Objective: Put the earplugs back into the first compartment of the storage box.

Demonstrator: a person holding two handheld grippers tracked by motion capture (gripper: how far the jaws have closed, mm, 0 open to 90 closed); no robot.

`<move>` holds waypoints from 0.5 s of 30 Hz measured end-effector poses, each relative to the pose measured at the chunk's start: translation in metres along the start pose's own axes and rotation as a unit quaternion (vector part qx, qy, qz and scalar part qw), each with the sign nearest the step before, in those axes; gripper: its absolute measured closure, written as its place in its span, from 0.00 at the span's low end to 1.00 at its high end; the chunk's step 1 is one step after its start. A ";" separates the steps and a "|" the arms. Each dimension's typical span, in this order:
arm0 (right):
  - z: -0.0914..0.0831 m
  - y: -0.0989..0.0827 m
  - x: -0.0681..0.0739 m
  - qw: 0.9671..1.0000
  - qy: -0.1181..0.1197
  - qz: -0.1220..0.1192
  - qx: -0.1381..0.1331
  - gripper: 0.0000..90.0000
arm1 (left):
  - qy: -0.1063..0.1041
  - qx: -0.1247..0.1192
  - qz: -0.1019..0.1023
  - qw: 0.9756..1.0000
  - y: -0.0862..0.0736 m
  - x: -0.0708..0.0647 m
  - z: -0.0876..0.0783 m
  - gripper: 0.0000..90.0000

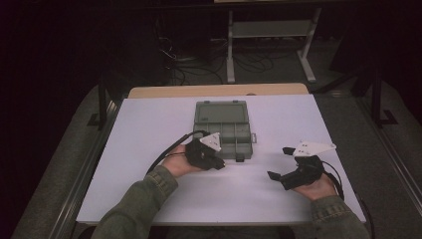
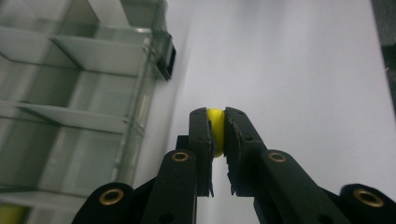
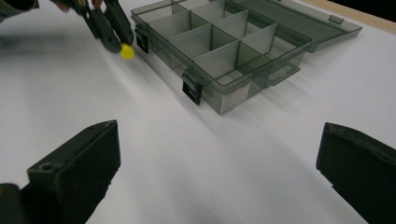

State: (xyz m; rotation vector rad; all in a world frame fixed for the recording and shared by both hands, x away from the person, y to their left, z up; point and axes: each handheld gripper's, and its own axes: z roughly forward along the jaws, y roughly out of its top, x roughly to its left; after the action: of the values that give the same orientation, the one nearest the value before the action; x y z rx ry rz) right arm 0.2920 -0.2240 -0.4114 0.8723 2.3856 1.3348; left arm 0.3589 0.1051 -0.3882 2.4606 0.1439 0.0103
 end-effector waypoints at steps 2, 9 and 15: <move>0.000 0.000 0.000 1.000 0.000 0.000 -0.001 0.00 | 0.006 -0.008 -0.001 1.000 0.001 0.001 -0.008 0.90; -0.006 0.001 -0.005 0.999 0.002 0.025 -0.029 0.00 | 0.015 -0.033 -0.003 0.999 0.002 0.002 -0.030 0.91; -0.004 0.000 -0.004 1.000 0.002 0.022 -0.022 0.00 | 0.028 -0.041 -0.006 0.999 0.005 0.008 -0.046 0.91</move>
State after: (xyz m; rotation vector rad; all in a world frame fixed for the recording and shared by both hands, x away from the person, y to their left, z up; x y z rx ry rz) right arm 0.2933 -0.2293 -0.4090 0.9148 2.3450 1.4001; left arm 0.3652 0.1312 -0.3495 2.3790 0.1799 0.0773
